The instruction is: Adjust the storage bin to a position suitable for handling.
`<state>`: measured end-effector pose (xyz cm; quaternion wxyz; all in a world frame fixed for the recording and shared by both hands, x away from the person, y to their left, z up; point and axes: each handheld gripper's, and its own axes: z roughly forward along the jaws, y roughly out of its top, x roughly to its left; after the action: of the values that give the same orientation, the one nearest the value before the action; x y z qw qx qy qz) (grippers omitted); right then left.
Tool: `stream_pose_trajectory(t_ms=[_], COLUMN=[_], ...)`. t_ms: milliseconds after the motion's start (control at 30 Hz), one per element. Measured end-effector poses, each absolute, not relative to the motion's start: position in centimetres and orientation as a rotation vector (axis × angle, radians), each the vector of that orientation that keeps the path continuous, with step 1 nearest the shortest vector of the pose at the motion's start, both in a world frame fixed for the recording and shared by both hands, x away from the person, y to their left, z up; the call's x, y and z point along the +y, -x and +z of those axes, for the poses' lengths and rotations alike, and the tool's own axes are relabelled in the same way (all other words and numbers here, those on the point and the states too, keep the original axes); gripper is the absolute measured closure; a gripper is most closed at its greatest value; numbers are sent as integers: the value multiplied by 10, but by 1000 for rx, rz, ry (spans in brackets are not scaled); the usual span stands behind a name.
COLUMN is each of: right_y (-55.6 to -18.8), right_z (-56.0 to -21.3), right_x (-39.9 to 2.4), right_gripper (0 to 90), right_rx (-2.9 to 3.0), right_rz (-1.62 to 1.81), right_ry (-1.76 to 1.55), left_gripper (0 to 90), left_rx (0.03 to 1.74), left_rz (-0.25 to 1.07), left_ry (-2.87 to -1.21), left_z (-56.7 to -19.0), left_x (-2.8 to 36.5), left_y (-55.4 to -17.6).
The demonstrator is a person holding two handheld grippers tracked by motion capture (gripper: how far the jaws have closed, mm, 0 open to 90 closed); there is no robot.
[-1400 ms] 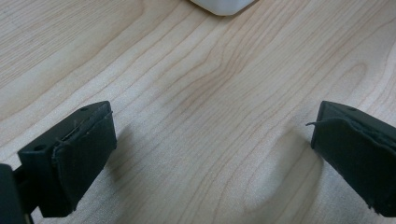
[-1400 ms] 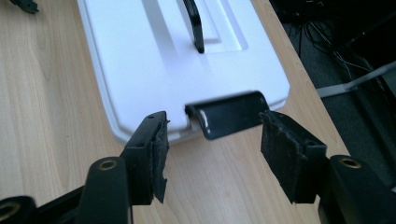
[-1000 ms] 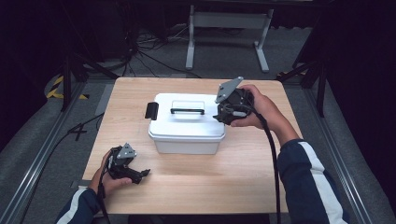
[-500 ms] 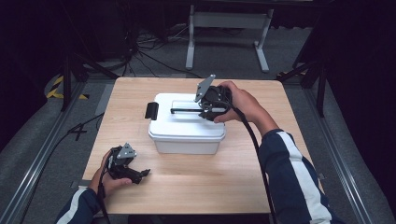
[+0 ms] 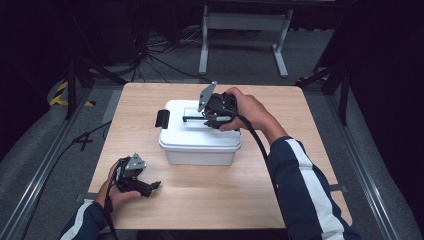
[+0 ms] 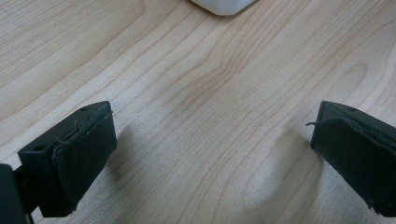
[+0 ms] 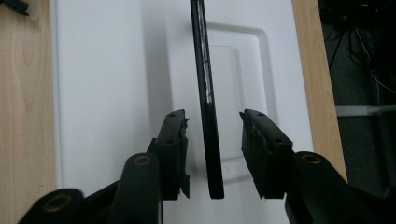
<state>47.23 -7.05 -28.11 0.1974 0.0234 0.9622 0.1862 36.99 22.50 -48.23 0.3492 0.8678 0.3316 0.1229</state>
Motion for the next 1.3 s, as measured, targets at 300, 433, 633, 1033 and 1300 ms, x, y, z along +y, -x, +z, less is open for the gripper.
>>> stream_pose_trajectory(t_ms=[300,433,633,1033,1300], right_y=[-474,-475,-478,-478,-476], right_z=[-285,-285,-288,-287,-283], right_x=[-62,-58,-54,-55,-56], right_gripper=[687,738,814,838,840], right_rx=[2702,2709,2728,2713,2700], right_rz=[472,455,405,424,434], right_ry=[-49,-43,-28,-15,-9], left_gripper=[6,6,6,6,6], left_rx=[860,859,859,860,860], left_rz=[318,318,319,318,319], left_ry=[-2248,-2248,-2249,-2248,-2249], left_z=[-482,-482,-482,-482,-482], left_x=[225,225,225,225,225], left_y=[-370,-370,-370,-370,-370])
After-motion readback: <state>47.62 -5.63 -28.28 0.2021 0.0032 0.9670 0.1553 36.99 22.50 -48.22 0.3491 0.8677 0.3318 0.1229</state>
